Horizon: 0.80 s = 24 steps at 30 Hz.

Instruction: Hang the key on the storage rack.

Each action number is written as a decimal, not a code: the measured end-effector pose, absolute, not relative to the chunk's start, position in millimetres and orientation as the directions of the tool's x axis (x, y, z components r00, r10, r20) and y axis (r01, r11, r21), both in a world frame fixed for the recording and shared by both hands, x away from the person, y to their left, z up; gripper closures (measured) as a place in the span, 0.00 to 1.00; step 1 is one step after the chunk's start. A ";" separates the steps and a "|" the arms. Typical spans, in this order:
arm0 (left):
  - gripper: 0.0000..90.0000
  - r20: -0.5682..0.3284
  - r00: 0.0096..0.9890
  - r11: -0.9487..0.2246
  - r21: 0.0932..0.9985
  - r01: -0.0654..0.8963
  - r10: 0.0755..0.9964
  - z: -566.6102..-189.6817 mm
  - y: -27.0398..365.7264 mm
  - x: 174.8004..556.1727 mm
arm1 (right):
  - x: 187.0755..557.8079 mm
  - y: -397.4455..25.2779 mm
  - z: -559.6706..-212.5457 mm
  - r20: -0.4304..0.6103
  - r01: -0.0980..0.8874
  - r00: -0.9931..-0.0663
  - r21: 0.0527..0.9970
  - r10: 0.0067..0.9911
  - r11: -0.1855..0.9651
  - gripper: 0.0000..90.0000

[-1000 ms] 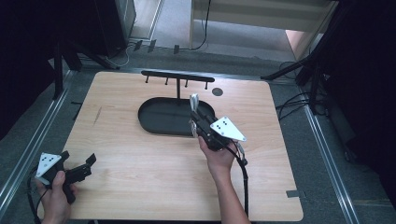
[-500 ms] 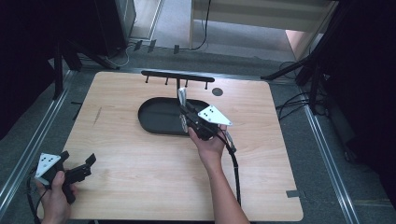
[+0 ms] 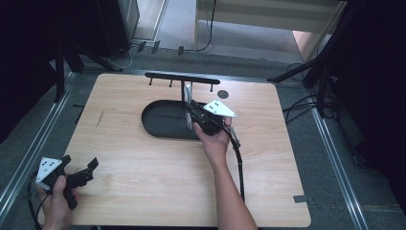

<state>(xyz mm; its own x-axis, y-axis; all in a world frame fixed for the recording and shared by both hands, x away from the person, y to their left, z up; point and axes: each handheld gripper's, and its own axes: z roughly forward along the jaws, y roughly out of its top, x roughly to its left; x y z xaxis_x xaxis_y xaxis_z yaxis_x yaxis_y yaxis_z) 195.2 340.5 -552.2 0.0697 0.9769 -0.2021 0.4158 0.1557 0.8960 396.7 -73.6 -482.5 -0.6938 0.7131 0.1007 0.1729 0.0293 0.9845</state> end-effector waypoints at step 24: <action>0.00 -0.201 0.070 0.155 0.897 0.415 0.977 -552.2 340.5 195.1 | 410.9 -82.6 -485.4 0.242 0.260 -0.610 0.961 0.754 -0.097 0.83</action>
<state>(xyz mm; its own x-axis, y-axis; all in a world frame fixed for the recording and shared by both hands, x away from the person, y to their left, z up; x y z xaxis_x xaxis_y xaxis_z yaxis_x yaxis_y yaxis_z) 195.1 340.5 -552.2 0.0700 0.9771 -0.2011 0.4148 0.1548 0.8967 410.9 -82.6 -485.4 -0.6103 0.7544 0.2417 0.2603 -0.0972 0.9606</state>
